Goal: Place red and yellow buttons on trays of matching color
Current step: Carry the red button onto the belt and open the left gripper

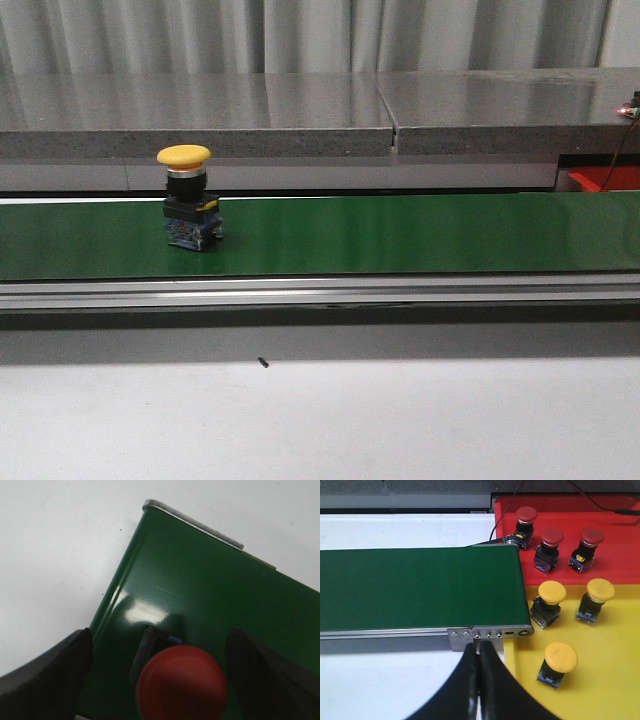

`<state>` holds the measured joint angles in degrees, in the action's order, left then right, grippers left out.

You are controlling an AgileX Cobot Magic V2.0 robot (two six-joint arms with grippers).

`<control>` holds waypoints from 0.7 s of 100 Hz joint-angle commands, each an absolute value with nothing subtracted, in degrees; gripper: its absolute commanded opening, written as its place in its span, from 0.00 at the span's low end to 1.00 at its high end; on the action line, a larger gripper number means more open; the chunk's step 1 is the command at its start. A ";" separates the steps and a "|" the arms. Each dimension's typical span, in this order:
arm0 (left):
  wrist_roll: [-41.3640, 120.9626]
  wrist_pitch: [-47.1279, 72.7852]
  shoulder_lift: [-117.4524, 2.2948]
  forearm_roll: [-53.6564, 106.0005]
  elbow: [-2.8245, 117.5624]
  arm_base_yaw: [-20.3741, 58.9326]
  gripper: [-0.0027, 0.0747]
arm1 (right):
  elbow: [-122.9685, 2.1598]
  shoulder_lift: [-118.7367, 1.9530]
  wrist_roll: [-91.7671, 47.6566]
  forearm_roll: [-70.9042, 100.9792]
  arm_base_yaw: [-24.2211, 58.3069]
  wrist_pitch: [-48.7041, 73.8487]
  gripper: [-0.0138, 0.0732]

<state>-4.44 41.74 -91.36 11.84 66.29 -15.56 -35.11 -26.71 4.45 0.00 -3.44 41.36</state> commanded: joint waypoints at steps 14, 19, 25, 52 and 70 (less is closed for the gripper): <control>0.00 41.03 -80.31 12.77 67.76 -13.31 0.63 | -36.47 -26.91 4.38 -0.64 -3.34 37.50 0.08; 0.68 41.46 -78.35 12.12 67.76 -12.69 0.52 | -36.47 -26.91 4.38 -0.64 -3.34 37.50 0.08; 3.82 42.16 -76.05 12.12 67.65 -11.81 0.35 | -36.47 -26.91 4.38 -0.64 -3.34 37.50 0.08; 8.03 42.38 -67.49 12.12 63.48 -6.78 0.01 | -36.47 -26.91 4.38 -0.64 -3.34 37.50 0.08; 9.13 41.12 -62.22 12.12 59.51 -2.95 0.01 | -36.47 -26.91 4.38 -0.64 -3.34 37.50 0.08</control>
<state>8.73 44.85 -65.79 11.51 59.49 -4.69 -35.11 -26.71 4.45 0.00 -3.44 41.36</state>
